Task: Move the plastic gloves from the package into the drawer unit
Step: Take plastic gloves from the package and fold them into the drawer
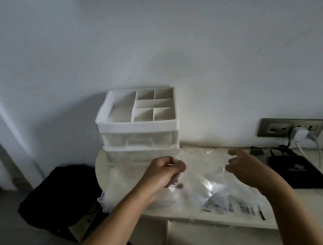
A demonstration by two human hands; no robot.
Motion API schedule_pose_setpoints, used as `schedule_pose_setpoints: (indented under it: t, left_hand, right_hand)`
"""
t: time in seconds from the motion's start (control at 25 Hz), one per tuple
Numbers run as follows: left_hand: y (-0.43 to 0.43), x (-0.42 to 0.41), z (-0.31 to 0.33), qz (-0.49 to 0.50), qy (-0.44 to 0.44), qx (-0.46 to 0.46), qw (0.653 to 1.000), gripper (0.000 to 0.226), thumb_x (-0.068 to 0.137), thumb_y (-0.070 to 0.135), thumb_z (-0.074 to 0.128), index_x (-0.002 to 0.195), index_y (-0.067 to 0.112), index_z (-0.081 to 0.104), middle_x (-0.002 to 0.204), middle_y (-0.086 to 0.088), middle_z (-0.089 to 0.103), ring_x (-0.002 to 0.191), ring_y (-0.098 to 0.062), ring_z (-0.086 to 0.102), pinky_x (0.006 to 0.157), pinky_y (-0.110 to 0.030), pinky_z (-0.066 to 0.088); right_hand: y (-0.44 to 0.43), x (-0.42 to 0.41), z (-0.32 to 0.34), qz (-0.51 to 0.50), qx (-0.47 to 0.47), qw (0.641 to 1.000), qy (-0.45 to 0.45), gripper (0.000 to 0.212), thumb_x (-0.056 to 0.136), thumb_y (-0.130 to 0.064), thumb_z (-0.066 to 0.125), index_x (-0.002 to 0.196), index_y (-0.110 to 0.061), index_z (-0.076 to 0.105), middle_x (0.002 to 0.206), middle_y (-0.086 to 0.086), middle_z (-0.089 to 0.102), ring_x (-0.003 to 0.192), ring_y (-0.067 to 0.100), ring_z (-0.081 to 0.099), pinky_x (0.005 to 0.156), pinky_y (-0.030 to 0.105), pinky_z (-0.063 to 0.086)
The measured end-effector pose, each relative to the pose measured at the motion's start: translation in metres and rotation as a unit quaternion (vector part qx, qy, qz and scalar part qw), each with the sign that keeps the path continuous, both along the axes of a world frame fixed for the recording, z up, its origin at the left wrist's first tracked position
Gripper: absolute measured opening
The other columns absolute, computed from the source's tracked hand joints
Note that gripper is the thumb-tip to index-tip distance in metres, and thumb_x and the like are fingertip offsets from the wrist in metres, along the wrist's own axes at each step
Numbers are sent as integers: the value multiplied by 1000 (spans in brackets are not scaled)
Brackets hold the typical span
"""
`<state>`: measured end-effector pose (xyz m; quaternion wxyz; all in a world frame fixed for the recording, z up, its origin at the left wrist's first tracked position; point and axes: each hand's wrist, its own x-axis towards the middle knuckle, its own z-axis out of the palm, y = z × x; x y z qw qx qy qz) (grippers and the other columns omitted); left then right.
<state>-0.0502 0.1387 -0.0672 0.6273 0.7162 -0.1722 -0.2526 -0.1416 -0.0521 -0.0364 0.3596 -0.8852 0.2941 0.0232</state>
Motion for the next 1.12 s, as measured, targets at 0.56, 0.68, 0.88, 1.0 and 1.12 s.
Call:
schedule_pose_setpoints:
  t: [0.56, 0.68, 0.88, 1.0, 1.12]
  left_hand:
    - [70, 78, 32, -136, -139, 325, 925, 39, 74, 28, 81, 94, -3, 68, 67, 10, 65, 62, -6, 58, 68, -22, 48]
    - [86, 91, 1, -17, 15, 219, 975, 28, 80, 18, 75, 98, -1, 65, 77, -6, 73, 67, -17, 68, 67, -27, 56]
    - [92, 95, -31, 85, -120, 331, 932, 16, 81, 17, 74, 72, 6, 67, 53, 0, 62, 39, -7, 54, 42, -18, 40]
    - [93, 91, -35, 88, -218, 401, 885, 21, 85, 20, 66, 68, 9, 62, 59, 2, 57, 51, -7, 53, 43, -16, 35]
    - [94, 86, -36, 93, -263, 414, 867, 29, 85, 22, 66, 62, 11, 53, 59, 3, 49, 56, -9, 47, 42, -13, 30]
  right_hand:
    - [63, 55, -34, 148, 277, 944, -101, 12, 89, -10, 61, 90, -2, 70, 73, 11, 69, 65, 15, 64, 65, 21, 54]
    - [74, 67, -44, 79, 176, 976, -101, 23, 84, -29, 69, 82, -6, 68, 70, 7, 70, 62, 13, 63, 68, 26, 54]
    - [108, 70, -44, 89, -167, 950, -250, 20, 84, -33, 68, 98, -21, 62, 95, -8, 55, 90, 10, 51, 82, 24, 44]
    - [136, 80, -58, 279, -101, 922, -250, 27, 92, -8, 53, 113, -18, 67, 119, -2, 64, 104, 8, 57, 92, 14, 38]
    - [136, 91, -82, 353, -109, 918, -145, 43, 97, -6, 39, 136, -20, 50, 147, -3, 41, 135, 11, 37, 106, 15, 22]
